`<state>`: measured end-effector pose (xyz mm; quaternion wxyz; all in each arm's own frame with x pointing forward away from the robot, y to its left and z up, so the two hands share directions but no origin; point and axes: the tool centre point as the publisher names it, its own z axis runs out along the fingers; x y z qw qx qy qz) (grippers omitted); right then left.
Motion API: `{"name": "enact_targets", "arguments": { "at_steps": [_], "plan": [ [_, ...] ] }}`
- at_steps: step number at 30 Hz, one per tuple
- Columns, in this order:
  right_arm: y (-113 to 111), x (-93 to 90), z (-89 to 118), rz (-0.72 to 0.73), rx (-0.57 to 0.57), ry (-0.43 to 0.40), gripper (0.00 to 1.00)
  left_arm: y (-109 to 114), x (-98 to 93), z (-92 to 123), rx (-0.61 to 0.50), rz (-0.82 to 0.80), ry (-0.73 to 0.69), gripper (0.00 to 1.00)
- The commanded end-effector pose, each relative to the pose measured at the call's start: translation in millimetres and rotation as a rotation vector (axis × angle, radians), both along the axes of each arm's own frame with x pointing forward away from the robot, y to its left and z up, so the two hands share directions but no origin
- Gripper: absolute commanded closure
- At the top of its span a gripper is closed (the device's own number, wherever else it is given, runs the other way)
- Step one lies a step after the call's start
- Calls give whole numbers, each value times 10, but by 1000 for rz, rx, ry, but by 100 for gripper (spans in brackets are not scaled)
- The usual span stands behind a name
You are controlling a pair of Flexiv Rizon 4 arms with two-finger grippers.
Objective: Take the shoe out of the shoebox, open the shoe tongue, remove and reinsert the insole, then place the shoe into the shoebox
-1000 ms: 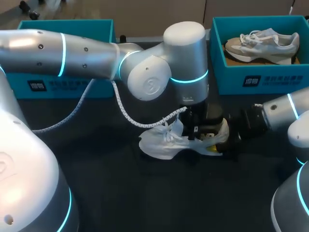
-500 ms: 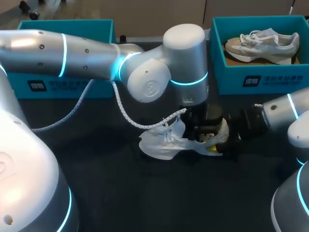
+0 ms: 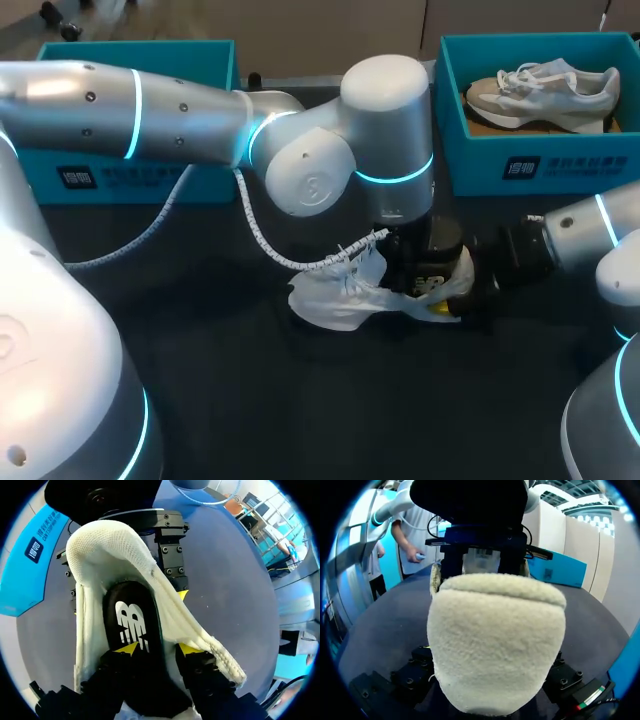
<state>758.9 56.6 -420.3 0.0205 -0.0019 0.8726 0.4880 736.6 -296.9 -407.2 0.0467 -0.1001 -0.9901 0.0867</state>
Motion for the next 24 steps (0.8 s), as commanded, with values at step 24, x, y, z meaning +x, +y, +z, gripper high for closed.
{"name": "enact_targets", "arguments": {
  "at_steps": [24],
  "plan": [
    [32, -6, -39, -1, -3, 1, 100, -81, 201, -461, 14, -22, -109, 40]
  ]
}}
